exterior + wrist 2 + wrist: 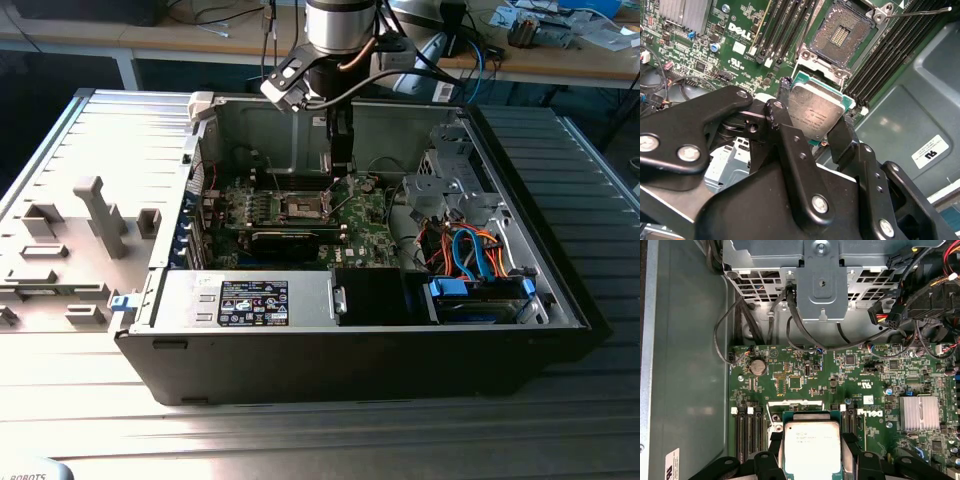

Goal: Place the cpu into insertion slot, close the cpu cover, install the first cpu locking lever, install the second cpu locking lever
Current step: 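Place the cpu into insertion slot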

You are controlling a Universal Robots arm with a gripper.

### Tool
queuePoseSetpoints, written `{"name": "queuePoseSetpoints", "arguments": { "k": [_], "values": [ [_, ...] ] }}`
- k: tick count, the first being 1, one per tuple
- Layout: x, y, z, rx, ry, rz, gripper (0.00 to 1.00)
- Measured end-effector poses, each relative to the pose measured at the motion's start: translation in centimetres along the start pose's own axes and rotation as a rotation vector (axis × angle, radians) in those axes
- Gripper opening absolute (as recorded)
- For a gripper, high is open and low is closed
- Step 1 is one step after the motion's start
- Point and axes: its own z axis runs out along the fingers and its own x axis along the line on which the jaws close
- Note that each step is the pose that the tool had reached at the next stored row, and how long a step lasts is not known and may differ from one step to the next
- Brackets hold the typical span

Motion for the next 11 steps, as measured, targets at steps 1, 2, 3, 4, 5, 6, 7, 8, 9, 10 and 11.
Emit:
{"name": "queuePoseSetpoints", "arguments": {
  "k": [1, 2, 3, 4, 5, 6, 7, 8, 9, 10, 11],
  "values": [
    [0.00, 0.00, 0.01, 0.0000, 0.0000, 0.000, 0.55],
    [0.00, 0.00, 0.03, 0.0000, 0.0000, 0.000, 0.55],
    [0.00, -0.01, 0.06, -0.0001, 0.0000, 0.000, 0.55],
    [0.00, -0.01, 0.07, 0.0000, 0.0000, 0.000, 0.55],
    [0.00, -0.01, 0.09, -0.0001, 0.0001, 0.000, 0.55],
    [0.00, -0.02, 0.11, -0.0001, 0.0001, 0.000, 0.55],
    [0.00, -0.02, 0.12, 0.0000, 0.0000, 0.000, 0.55],
    [0.00, -0.03, 0.15, 0.0000, 0.0000, 0.000, 0.55],
    [0.00, -0.03, 0.17, 0.0000, 0.0001, 0.000, 0.55],
    [0.00, -0.04, 0.18, 0.0000, 0.0000, 0.000, 0.55],
    [0.00, -0.04, 0.21, 0.0000, 0.0000, 0.000, 0.55]
  ]
}}
